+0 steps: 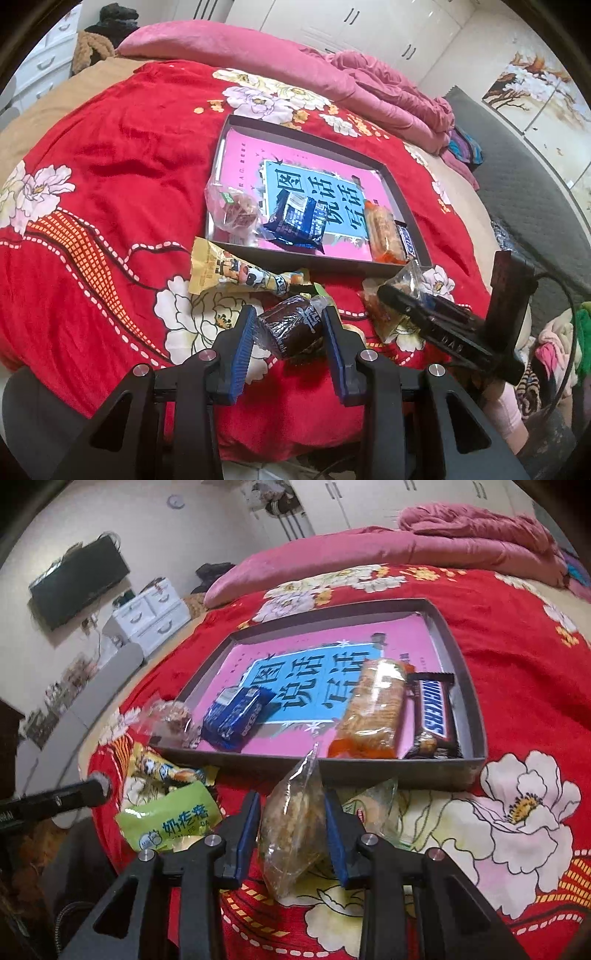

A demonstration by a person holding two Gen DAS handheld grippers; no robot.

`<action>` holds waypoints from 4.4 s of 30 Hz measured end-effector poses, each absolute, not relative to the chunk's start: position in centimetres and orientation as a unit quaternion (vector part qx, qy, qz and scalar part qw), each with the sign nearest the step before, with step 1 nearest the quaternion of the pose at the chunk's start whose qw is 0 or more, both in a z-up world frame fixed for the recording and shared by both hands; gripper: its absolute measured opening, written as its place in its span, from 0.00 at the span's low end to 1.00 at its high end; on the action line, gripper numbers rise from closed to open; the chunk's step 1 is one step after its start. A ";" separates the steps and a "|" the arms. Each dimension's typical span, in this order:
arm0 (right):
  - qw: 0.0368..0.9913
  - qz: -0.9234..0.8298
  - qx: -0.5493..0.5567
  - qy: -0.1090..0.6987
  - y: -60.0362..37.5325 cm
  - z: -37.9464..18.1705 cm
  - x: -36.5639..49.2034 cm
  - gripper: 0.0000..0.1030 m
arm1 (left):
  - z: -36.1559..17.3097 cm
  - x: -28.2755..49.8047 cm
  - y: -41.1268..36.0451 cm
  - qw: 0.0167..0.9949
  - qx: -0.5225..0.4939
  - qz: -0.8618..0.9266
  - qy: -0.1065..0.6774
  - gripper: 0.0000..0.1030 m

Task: Organize snacks
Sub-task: 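Carry the brown snack with the left tool while the right tool carries the cracker bag toward the tray, then lower the brown snack into the tray with the left tool while the right tool lowers the cracker bag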

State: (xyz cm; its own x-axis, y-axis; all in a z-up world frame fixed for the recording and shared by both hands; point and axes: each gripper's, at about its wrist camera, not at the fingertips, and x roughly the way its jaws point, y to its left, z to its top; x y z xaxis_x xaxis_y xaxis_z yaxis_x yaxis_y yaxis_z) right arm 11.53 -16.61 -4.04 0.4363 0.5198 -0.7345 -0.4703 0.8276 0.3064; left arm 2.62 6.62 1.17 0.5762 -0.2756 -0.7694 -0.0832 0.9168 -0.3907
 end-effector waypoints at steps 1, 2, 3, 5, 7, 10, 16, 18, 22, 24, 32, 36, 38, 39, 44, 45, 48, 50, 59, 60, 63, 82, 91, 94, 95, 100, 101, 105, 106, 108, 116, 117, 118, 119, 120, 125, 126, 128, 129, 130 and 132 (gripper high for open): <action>0.848 0.292 0.019 0.442 -16.3 -4.0 11.4 0.34 | 1.2 2.6 6.6 0.866 -0.196 -0.055 0.457 0.36; 0.849 0.293 0.010 0.440 -16.0 -4.1 11.3 0.34 | 1.2 2.6 6.6 0.866 -0.196 -0.056 0.457 0.36; 0.849 0.293 0.005 0.439 -15.8 -4.1 11.2 0.34 | 1.2 2.6 6.6 0.866 -0.197 -0.056 0.457 0.36; 0.848 0.296 0.000 0.441 -15.5 -4.3 11.1 0.34 | 1.2 2.6 6.6 0.866 -0.196 -0.056 0.456 0.36; 0.847 0.291 -0.009 0.445 -15.2 -4.6 11.1 0.36 | 1.3 2.7 6.6 0.866 -0.196 -0.057 0.456 0.36; 0.848 0.291 -0.021 0.442 -15.0 -4.5 11.0 0.34 | 1.4 3.0 6.5 0.867 -0.196 -0.058 0.455 0.36; 0.850 0.297 0.003 0.435 -15.6 -3.6 10.9 0.32 | 2.0 3.7 6.3 0.870 -0.197 -0.061 0.447 0.36; 0.851 0.302 0.022 0.429 -16.1 -3.0 11.0 0.32 | 2.1 4.0 6.3 0.871 -0.197 -0.060 0.446 0.36; 0.858 0.304 0.048 0.411 -17.0 -1.9 11.2 0.32 | 2.1 4.7 6.4 0.873 -0.198 -0.056 0.443 0.36; 0.862 0.306 0.064 0.400 -17.5 -1.2 11.4 0.32 | 2.1 5.1 6.4 0.874 -0.197 -0.054 0.441 0.36; 0.877 0.291 0.098 0.369 -19.4 0.4 12.7 0.32 | 1.8 7.0 6.3 0.876 -0.187 -0.044 0.442 0.36; 0.881 0.283 0.114 0.362 -20.4 0.7 13.3 0.32 | 1.4 7.9 6.3 0.875 -0.184 -0.040 0.446 0.36; 0.883 0.279 0.120 0.358 -20.8 0.9 13.6 0.32 | 1.2 8.3 6.2 0.876 -0.180 -0.037 0.447 0.36; 0.884 0.277 0.123 0.356 -21.0 1.0 13.7 0.32 | 1.1 8.6 6.1 0.877 -0.173 -0.034 0.447 0.36; 0.887 0.270 0.135 0.348 -21.8 1.2 14.3 0.32 | 0.7 9.7 5.7 0.879 -0.160 -0.027 0.449 0.36; 0.888 0.269 0.138 0.347 -22.0 1.2 14.4 0.32 | 0.6 9.9 5.6 0.879 -0.157 -0.026 0.450 0.36; 0.890 0.266 0.141 0.344 -22.3 1.3 14.7 0.32 | 0.3 10.4 5.5 0.878 -0.154 -0.025 0.452 0.36; 0.890 0.264 0.144 0.342 -22.4 1.4 14.8 0.32 | 0.1 10.7 5.4 0.878 -0.151 -0.024 0.454 0.36; 0.892 0.259 0.148 0.340 -22.3 1.3 15.8 0.32 | -0.8 11.7 4.8 0.876 -0.135 -0.019 0.463 0.36; 0.892 0.259 0.146 0.341 -22.1 1.2 16.0 0.32 | -0.9 11.9 4.7 0.875 -0.134 -0.018 0.464 0.36; 0.891 0.260 0.139 0.346 -21.6 1.0 16.3 0.32 | -1.1 12.0 4.7 0.875 -0.132 -0.017 0.466 0.36; 0.885 0.269 0.116 0.362 -18.8 -0.3 18.2 0.32 | -2.0 12.8 3.7 0.876 -0.103 -0.013 0.470 0.36; 0.880 0.273 0.105 0.373 -17.7 -1.3 18.7 0.32 | -2.4 13.2 3.2 0.874 -0.099 -0.015 0.476 0.36; 0.876 0.277 0.098 0.382 -17.2 -2.0 18.7 0.32 | -2.5 13.3 3.1 0.874 -0.098 -0.015 0.476 0.36; 0.875 0.278 0.095 0.384 -17.1 -2.1 18.6 0.32 | -2.5 13.2 3.1 0.874 -0.098 -0.015 0.476 0.36; 0.870 0.287 0.087 0.392 -16.2 -2.8 18.5 0.32 | -2.5 13.4 2.9 0.873 -0.095 -0.015 0.479 0.36; 0.869 0.289 0.087 0.392 -16.1 -2.8 18.5 0.32 | -2.5 13.4 2.8 0.873 -0.094 -0.014 0.479 0.36; 0.863 0.296 0.082 0.400 -15.6 -3.2 18.4 0.32 | -2.5 13.5 2.8 0.871 -0.093 -0.013 0.481 0.36; 0.863 0.295 0.078 0.401 -15.5 -3.3 18.3 0.32 | -2.5 13.5 2.8 0.871 -0.093 -0.012 0.482 0.36; 0.865 0.294 0.070 0.401 -15.4 -3.3 18.1 0.32 | -2.5 13.6 2.7 0.871 -0.090 -0.011 0.482 0.36; 0.863 0.286 0.081 0.407 -16.5 -3.2 18.2 0.32 | -2.5 13.7 2.6 0.870 -0.088 -0.008 0.485 0.37; 0.863 0.286 0.080 0.408 -16.6 -3.1 18.1 0.32 | -2.5 13.7 2.5 0.870 -0.085 -0.007 0.485 0.37; 0.864 0.285 0.078 0.408 -16.6 -3.1 18.1 0.32 | -2.5 13.7 2.5 0.870 -0.082 -0.007 0.485 0.37; 0.865 0.284 0.074 0.407 -16.6 -3.0 18.1 0.32 | -2.5 13.6 2.4 0.871 -0.079 -0.006 0.485 0.37; 0.865 0.284 0.072 0.407 -16.6 -3.0 18.0 0.32 | -2.4 13.6 2.4 0.871 -0.079 -0.006 0.485 0.37; 0.868 0.278 0.072 0.404 -17.2 -2.9 17.7 0.38 | -2.4 13.5 2.3 0.871 -0.079 -0.005 0.485 0.37; 0.869 0.276 0.072 0.405 -17.3 -2.8 17.7 0.44 | -2.4 13.5 2.3 0.871 -0.079 -0.005 0.485 0.37; 0.870 0.274 0.078 0.403 -17.8 -2.8 17.7 0.44 | -2.3 13.4 2.4 0.871 -0.081 -0.004 0.484 0.37; 0.870 0.273 0.081 0.403 -17.9 -2.8 17.7 0.44 | -2.2 13.4 2.4 0.871 -0.083 -0.004 0.484 0.37; 0.870 0.271 0.084 0.403 -18.2 -2.8 17.8 0.44 | -2.2 13.4 2.5 0.871 -0.085 -0.004 0.484 0.37; 0.871 0.267 0.091 0.403 -18.7 -2.8 17.9 0.44 | -2.1 13.4 2.6 0.871 -0.086 -0.003 0.484 0.37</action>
